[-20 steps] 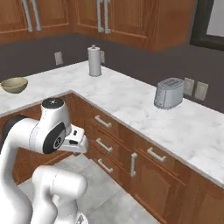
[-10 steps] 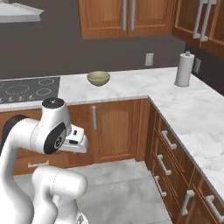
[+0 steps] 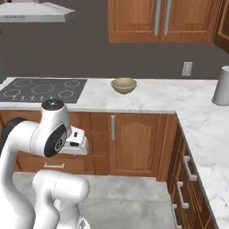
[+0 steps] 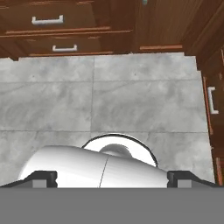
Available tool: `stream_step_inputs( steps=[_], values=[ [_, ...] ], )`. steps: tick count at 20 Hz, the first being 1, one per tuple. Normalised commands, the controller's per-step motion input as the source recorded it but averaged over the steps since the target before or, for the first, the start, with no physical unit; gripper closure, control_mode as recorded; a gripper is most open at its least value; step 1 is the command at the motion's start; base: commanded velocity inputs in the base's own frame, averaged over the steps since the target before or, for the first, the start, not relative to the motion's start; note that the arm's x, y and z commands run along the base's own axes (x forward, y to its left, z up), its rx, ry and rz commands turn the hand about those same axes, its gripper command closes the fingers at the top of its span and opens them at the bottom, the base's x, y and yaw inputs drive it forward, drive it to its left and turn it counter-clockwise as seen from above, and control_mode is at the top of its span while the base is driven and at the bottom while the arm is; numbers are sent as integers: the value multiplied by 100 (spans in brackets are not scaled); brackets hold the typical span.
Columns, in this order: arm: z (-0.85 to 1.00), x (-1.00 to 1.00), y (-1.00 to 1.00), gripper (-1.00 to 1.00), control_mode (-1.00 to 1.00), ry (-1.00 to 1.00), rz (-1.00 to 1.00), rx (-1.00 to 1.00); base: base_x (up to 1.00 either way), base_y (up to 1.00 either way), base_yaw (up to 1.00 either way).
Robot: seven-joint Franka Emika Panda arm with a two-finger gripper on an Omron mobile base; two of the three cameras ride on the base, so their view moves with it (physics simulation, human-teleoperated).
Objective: Pick the cup and bowl from the counter and place them on the counter next to the sink.
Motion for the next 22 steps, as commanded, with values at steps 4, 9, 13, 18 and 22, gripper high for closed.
stream_step_inputs(
  steps=[4,9,13,18,22],
  values=[
    [0,0,0,-100,100,0,0,0,100,-53,12],
    [0,0,0,-100,100,0,0,0,100,-19,0],
    [0,0,0,-100,100,0,0,0,100,0,0],
    [0,0,0,-100,100,0,0,0,91,-6,0],
    [0,0,0,-100,100,0,0,0,66,-13,0]
  ],
)
